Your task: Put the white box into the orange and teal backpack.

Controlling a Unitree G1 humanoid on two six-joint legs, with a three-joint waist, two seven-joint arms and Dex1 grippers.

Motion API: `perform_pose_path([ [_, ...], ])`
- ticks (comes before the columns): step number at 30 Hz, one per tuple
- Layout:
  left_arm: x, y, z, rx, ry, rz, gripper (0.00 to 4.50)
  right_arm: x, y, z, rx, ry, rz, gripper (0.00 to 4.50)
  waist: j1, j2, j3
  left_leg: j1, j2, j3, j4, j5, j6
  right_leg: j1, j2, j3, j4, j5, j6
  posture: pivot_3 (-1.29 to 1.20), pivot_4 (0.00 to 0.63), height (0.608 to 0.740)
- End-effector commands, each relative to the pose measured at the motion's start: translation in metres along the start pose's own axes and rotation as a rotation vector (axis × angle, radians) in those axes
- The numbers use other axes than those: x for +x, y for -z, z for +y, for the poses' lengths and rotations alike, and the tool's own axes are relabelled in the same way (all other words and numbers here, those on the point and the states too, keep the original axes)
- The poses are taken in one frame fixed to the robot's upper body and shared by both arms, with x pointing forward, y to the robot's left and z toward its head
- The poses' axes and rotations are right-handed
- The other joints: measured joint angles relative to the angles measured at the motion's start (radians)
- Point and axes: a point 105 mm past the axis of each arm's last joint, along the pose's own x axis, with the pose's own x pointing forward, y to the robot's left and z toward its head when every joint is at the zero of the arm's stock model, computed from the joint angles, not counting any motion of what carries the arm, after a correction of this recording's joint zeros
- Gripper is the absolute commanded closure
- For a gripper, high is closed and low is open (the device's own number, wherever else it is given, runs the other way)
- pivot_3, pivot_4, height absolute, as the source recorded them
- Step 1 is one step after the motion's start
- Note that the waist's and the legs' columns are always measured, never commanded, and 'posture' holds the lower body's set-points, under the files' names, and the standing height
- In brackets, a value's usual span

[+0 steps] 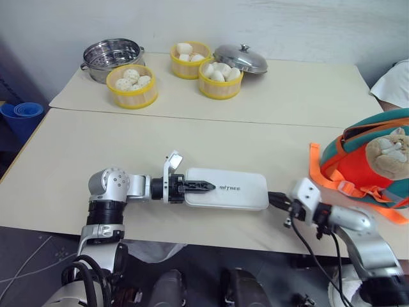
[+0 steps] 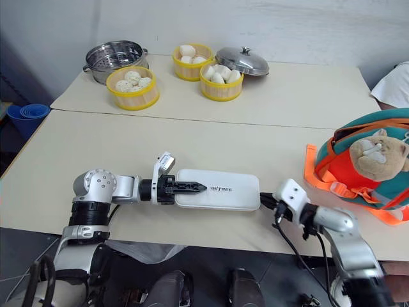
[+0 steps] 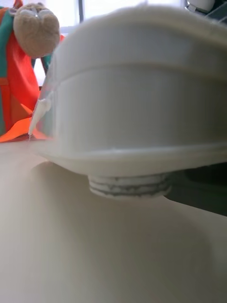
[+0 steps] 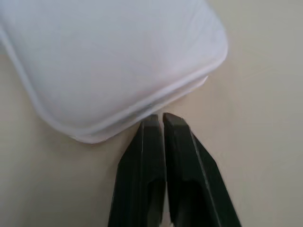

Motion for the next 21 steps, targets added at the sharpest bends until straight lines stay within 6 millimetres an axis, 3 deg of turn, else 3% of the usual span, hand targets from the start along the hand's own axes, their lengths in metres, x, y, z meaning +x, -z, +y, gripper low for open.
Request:
perform_pose_path([
  [1,-0.015,-0.004,-0.046,0.426,0.219,-0.083,3.25,-0.045,-0.004,-0.003,0.027,0.104,0.017,3.04,-0.001,0.0,0.0,0.001,0.0,0.0,-0.002,0.0,-0.001,0.0,0.0,0.0,-0.001,0.0,0.0,0.0,0.15,0.74],
  [4,-0.022,0.021,-0.039,0.671,0.202,0.054,3.25,-0.087,0.01,-0.012,0.061,0.276,0.052,2.08,-0.004,0.002,0.0,0.002,0.001,0.002,-0.006,-0.001,-0.004,0.001,0.002,0.001,-0.007,0.0,-0.001,0.0,0.15,0.74],
  [7,-0.027,0.022,-0.039,0.83,0.204,0.027,3.25,-0.138,0.02,-0.027,0.066,0.503,0.043,1.09,-0.001,0.003,0.0,0.002,0.001,0.003,-0.006,-0.002,-0.006,0.002,0.001,0.002,-0.009,-0.001,-0.001,0.0,0.15,0.74],
  [10,-0.03,0.027,-0.053,0.961,0.247,0.028,3.25,-0.197,0.024,-0.039,0.077,0.739,0.009,0.1,0.003,0.003,0.001,0.001,0.001,0.002,-0.005,-0.004,0.002,0.002,0.0,0.002,-0.009,0.0,-0.001,0.0,0.15,0.74],
  [13,-0.03,0.033,-0.065,0.974,0.29,0.035,3.25,-0.224,0.031,-0.04,0.113,0.806,0.026,0.04,-0.001,0.004,0.001,0.001,0.001,0.002,-0.007,-0.005,0.004,0.002,-0.002,0.002,-0.011,0.0,-0.001,0.0,0.15,0.74],
  [16,-0.031,0.039,-0.065,0.99,0.281,0.036,3.25,-0.252,0.038,-0.046,0.146,0.901,0.053,0.04,-0.008,0.008,-0.001,0.001,0.001,0.002,-0.009,-0.003,0.008,0.002,-0.002,0.002,-0.012,-0.001,-0.002,0.0,0.15,0.74],
  [18,-0.031,0.04,-0.062,0.989,0.272,0.031,3.25,-0.26,0.036,-0.055,0.118,0.932,0.053,0.04,-0.01,0.01,-0.001,0.002,0.001,0.002,-0.011,-0.003,0.009,0.002,-0.002,0.002,-0.013,-0.001,-0.002,0.0,0.15,0.74],
  [21,-0.031,0.04,-0.061,0.974,0.272,0.027,3.25,-0.255,0.03,-0.07,0.095,0.903,0.021,0.04,-0.016,0.011,-0.001,0.002,0.001,0.003,-0.012,-0.001,0.009,0.002,-0.001,0.002,-0.013,-0.001,-0.003,0.0,0.15,0.74],
])
